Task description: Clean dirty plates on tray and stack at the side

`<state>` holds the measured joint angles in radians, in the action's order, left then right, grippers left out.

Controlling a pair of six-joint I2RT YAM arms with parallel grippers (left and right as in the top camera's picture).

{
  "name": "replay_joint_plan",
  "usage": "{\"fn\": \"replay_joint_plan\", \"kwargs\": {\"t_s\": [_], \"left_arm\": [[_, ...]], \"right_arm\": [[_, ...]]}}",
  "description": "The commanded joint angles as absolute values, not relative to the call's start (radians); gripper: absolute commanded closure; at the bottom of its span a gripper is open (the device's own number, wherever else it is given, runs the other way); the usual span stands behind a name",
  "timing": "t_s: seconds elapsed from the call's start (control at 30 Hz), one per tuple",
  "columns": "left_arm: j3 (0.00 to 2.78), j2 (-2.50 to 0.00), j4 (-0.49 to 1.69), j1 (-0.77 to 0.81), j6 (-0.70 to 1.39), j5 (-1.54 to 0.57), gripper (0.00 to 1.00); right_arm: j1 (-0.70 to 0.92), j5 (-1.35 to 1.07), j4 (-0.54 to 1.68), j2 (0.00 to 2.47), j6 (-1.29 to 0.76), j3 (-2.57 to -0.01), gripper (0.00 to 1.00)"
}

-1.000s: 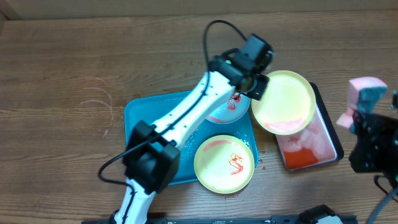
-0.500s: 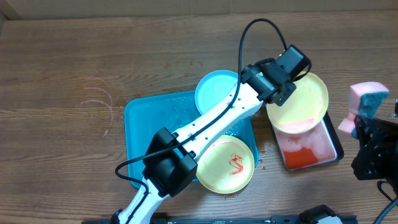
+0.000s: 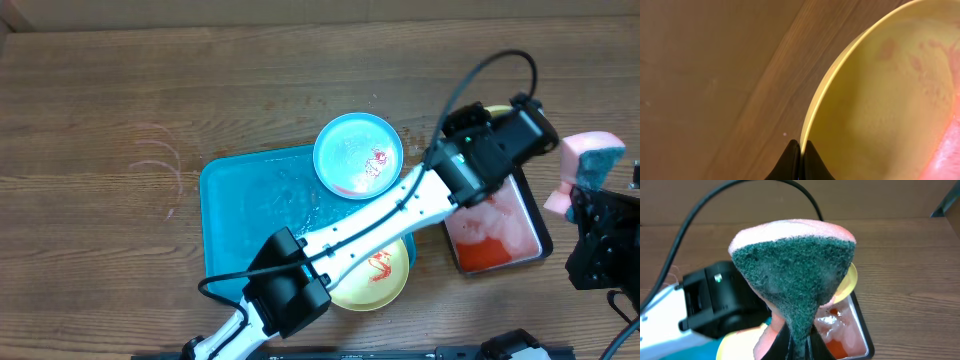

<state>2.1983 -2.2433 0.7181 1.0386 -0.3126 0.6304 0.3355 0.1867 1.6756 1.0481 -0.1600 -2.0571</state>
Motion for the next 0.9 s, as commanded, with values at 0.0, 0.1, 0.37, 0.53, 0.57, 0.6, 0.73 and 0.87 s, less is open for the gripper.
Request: {"fn": "replay_joint_plan", "kwargs": {"t_s": [0.0, 0.1, 0.37, 0.53, 0.57, 0.6, 0.73, 0.87], "left_arm": [[2.227, -2.253, 0.707, 1.050, -0.382, 0.711, 0.95], [2.227, -2.253, 0.702, 1.056, -0.398, 0.726, 0.96], [2.227, -2.253, 0.701, 1.065, -0.424, 0.744, 0.96], [2.227, -2.253, 0.673, 1.074, -0.447, 0.771, 0.96], [2.227, -2.254, 0.657, 1.075, -0.464, 0.788, 0.95], [2.227, -2.254, 0.643, 1.076, -0.484, 0.794, 0.96], [2.227, -2.254, 0.578, 1.082, -0.556, 0.841, 0.95], [2.227, -2.254, 0.556, 1.088, -0.583, 0.865, 0.95]], "right_arm": [[0.337, 0.182, 1.671, 1.044, -0.155, -2.077, 0.96], [0.337, 0.182, 1.671, 1.044, -0.155, -2.077, 0.96], [0.337, 0.181, 1.671, 1.044, -0.155, -2.077, 0.96], [0.337, 0.181, 1.670, 1.044, -0.156, -2.077, 0.96], [0.337, 0.181, 1.668, 1.044, -0.156, -2.077, 0.96], [0.337, 0.178, 1.666, 1.044, -0.156, -2.077, 0.96], [0.337, 0.164, 1.663, 1.044, -0.156, -2.077, 0.96], [0.337, 0.147, 1.668, 1.044, -0.156, -2.077, 0.96]]}}
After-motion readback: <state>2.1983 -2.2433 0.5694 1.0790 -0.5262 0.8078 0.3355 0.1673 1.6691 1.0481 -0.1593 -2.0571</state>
